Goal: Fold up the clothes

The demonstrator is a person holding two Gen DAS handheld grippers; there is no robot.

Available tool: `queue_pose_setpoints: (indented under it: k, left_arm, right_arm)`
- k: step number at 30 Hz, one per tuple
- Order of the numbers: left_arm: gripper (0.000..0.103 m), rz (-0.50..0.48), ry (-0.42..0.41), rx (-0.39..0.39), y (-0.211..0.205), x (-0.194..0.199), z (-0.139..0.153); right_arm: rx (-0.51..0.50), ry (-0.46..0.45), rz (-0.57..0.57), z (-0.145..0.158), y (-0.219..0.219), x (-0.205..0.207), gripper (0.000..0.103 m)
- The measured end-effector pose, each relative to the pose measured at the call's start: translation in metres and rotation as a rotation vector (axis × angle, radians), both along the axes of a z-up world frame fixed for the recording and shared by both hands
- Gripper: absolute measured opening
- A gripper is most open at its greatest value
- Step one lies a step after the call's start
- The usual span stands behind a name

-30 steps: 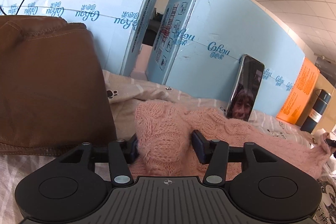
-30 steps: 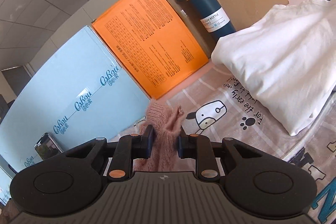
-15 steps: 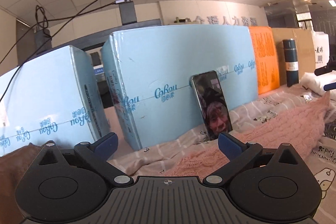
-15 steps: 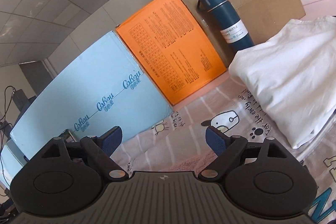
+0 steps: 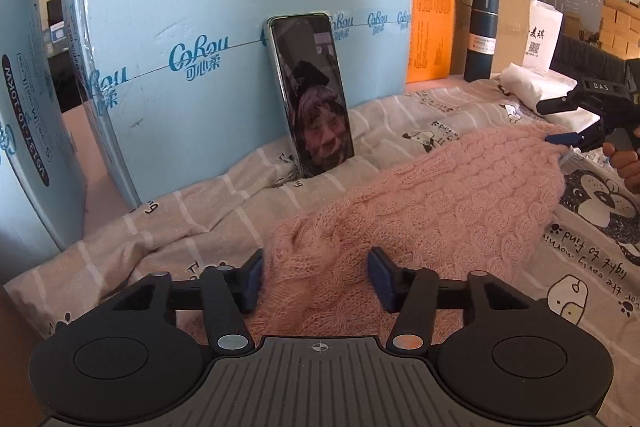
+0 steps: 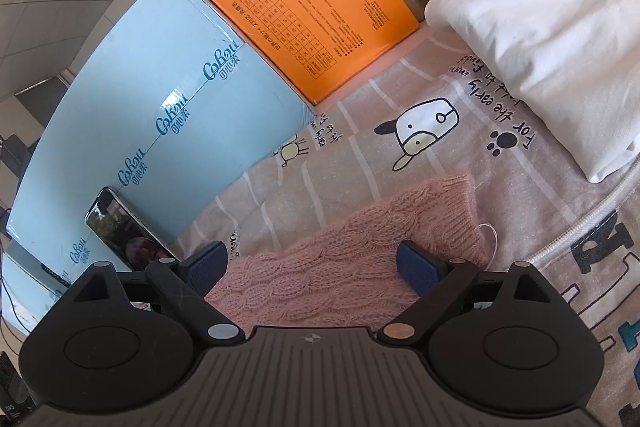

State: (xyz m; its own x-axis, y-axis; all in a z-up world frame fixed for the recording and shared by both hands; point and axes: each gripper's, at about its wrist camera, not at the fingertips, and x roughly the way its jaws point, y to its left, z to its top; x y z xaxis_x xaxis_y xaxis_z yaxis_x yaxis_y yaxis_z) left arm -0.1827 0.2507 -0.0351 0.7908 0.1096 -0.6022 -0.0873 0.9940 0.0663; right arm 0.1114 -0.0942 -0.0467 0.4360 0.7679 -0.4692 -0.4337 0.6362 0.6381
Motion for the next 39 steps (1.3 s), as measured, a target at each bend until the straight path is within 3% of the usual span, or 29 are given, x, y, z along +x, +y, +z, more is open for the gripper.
queue_pose_setpoints:
  k: [2, 5, 10, 18, 22, 25, 27, 28, 29, 30, 31, 32, 35, 39]
  left_arm:
    - [0.022, -0.027, -0.024, 0.036, -0.009, -0.009, 0.001]
    - [0.020, -0.049, -0.086, 0.080, -0.025, -0.026, 0.004]
    - [0.020, -0.085, -0.189, 0.153, -0.051, -0.054, 0.010]
    - [0.021, -0.110, -0.274, 0.161, -0.079, -0.085, -0.001]
    - [0.021, -0.104, -0.286, 0.159, -0.080, -0.089, -0.005]
    - [0.021, -0.120, -0.282, 0.169, -0.083, -0.090, -0.008]
    - [0.021, -0.130, -0.277, 0.155, -0.081, -0.089, -0.011]
    - [0.021, -0.127, -0.275, 0.151, -0.080, -0.089, -0.012]
    - [0.021, -0.126, -0.275, 0.149, -0.080, -0.090, -0.012]
    - [0.021, -0.127, -0.278, 0.148, -0.079, -0.091, -0.012]
    - [0.021, -0.128, -0.283, 0.145, -0.079, -0.092, -0.011]
    - [0.021, -0.129, -0.288, 0.144, -0.079, -0.093, -0.011]
    - [0.021, -0.128, -0.298, 0.155, -0.080, -0.097, -0.007]
    - [0.021, -0.143, -0.318, 0.169, -0.083, -0.104, 0.003]
  right_arm:
    - [-0.022, -0.027, 0.003, 0.000, 0.003, -0.002, 0.092]
    - [-0.059, -0.086, -0.001, 0.002, 0.007, -0.008, 0.092]
    - [-0.125, -0.366, 0.046, 0.013, 0.019, -0.039, 0.093]
    - [-0.179, -0.731, 0.358, 0.031, 0.061, -0.089, 0.096]
    - [-0.286, -0.939, 0.567, 0.035, 0.097, -0.113, 0.096]
    - [-0.320, -1.019, 0.678, 0.034, 0.117, -0.125, 0.093]
    - [-0.301, -1.021, 0.732, 0.036, 0.126, -0.130, 0.087]
    - [-0.288, -1.014, 0.765, 0.036, 0.130, -0.131, 0.076]
    - [-0.278, -1.004, 0.797, 0.036, 0.133, -0.132, 0.056]
    - [-0.267, -0.983, 0.826, 0.036, 0.135, -0.132, 0.045]
    - [-0.257, -0.957, 0.854, 0.035, 0.136, -0.132, 0.026]
    - [-0.247, -0.938, 0.872, 0.035, 0.136, -0.132, 0.016]
    - [-0.240, -0.932, 0.876, 0.037, 0.126, -0.138, 0.008]
    - [-0.204, -0.954, 0.829, 0.047, 0.093, -0.151, 0.006]
